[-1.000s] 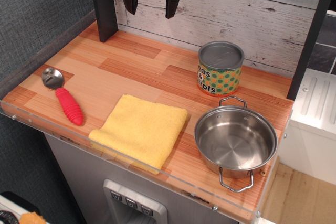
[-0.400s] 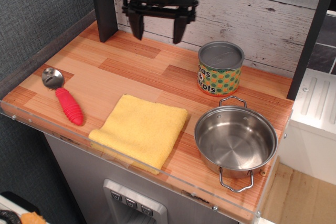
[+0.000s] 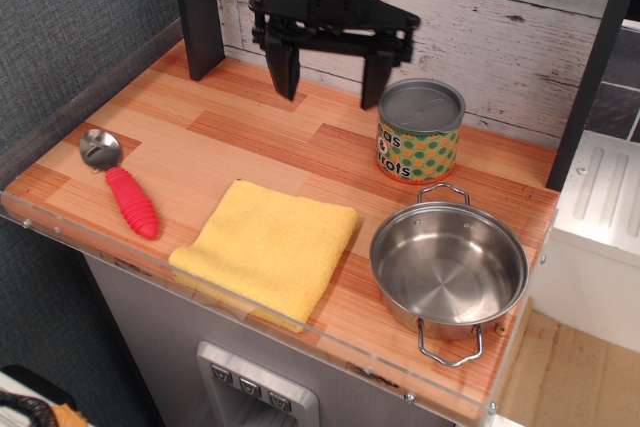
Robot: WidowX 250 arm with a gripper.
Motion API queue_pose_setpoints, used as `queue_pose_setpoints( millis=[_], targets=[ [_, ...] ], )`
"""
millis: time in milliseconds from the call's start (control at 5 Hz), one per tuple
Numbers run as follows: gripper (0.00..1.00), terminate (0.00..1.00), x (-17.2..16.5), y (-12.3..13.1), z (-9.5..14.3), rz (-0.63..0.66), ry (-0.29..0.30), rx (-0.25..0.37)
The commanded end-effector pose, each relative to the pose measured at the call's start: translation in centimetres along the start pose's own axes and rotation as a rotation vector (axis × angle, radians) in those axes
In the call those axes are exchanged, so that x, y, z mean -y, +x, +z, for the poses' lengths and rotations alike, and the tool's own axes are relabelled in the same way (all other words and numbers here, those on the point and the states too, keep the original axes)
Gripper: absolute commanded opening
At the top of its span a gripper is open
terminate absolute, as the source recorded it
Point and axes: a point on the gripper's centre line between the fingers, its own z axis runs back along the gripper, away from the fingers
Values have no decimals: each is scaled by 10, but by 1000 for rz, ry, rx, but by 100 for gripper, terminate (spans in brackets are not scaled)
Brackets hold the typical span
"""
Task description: Place the silver pot on the yellow napkin
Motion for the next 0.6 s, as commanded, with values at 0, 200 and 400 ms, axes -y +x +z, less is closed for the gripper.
queue_pose_setpoints(
  millis=[0, 200, 400],
  targets=[
    [100, 0, 36, -36, 6, -66, -72, 18],
    [100, 0, 48, -56, -6, -98, -90, -34],
    [100, 0, 46, -67, -19, -95, -72, -65]
  ],
)
